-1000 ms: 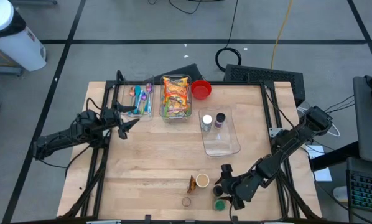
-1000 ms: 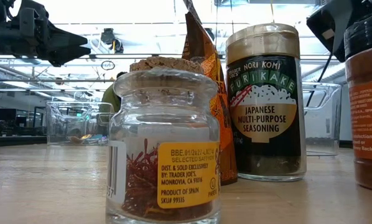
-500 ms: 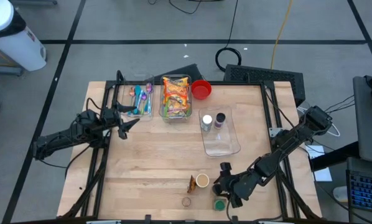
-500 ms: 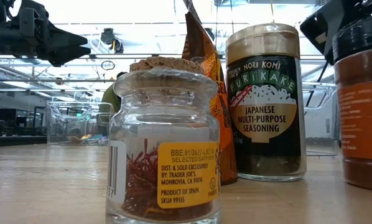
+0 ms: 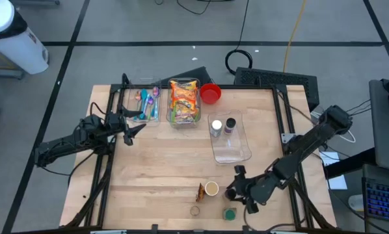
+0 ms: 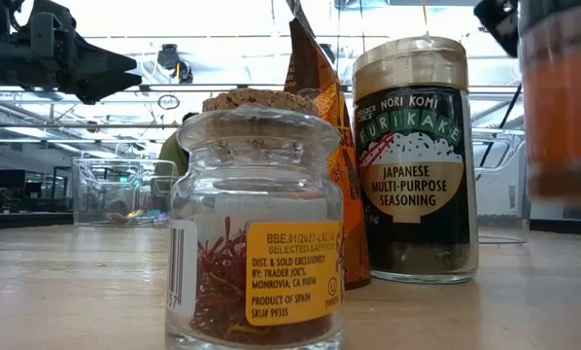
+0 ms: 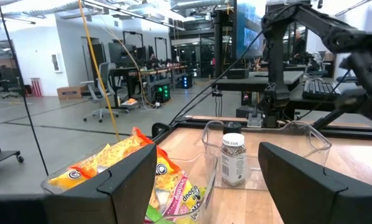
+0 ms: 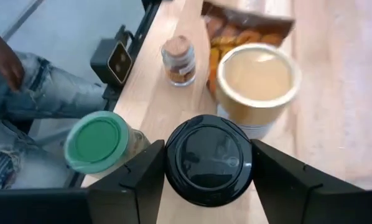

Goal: Pick & Place Food Item
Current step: Put the black and orange seasoning bottle into the bottom right transparent bin

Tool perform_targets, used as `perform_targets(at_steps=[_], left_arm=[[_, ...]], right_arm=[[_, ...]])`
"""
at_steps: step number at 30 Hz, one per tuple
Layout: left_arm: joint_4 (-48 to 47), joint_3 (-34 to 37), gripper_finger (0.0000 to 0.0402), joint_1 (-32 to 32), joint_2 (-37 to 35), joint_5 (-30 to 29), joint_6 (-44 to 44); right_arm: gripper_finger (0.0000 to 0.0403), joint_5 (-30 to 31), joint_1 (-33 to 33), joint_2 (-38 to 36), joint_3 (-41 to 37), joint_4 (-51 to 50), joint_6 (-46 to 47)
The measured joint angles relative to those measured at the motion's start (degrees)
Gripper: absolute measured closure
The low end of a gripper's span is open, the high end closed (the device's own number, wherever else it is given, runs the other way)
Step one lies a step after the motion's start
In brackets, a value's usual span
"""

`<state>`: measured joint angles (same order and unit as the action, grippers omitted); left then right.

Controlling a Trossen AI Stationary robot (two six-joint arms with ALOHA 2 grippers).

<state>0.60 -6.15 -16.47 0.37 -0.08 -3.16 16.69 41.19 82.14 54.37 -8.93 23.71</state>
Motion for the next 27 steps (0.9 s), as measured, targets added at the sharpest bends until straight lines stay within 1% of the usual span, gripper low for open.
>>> perform_targets(at_steps=[3, 7, 11, 14, 18, 24, 27], left_arm=[[0.00, 0.00, 0.0119, 0.00, 0.02, 0.00, 0.00], [-0.02, 0.00, 0.0119, 0.01, -0.01, 0.00, 0.00], [-0.02, 0.00, 0.0119, 0.00, 0.00, 0.00, 0.00], [-0.02, 0.00, 0.0119, 0.02, 0.01, 0.00, 0.00], [-0.02, 0.00, 0.0119, 0.00, -0.01, 0.00, 0.00], [-0.02, 0.00, 0.0119, 0.02, 0.02, 0.00, 0.00], [-0.02, 0.00, 0.0119, 0.00, 0.00, 0.00, 0.00]], right_arm=[[0.0205, 2.75, 0.04, -4.45, 0.00, -2.62, -0.19], [0.0207, 7.85, -0.63, -11.47, 0.00, -4.55, -0.84], [0.0205, 13.05, -2.95, -18.28, 0.00, -6.56, -0.75], [0.0206, 16.10, -5.59, -21.62, 0.02, -8.49, -2.88], [0.0207, 16.33, -10.93, -23.16, 0.02, -12.86, -4.48], [0.0205, 16.17, -19.78, -21.76, -0.13, -22.62, -1.89], [0.0207, 16.11, -22.95, -21.50, -3.30, -22.07, -1.93]])
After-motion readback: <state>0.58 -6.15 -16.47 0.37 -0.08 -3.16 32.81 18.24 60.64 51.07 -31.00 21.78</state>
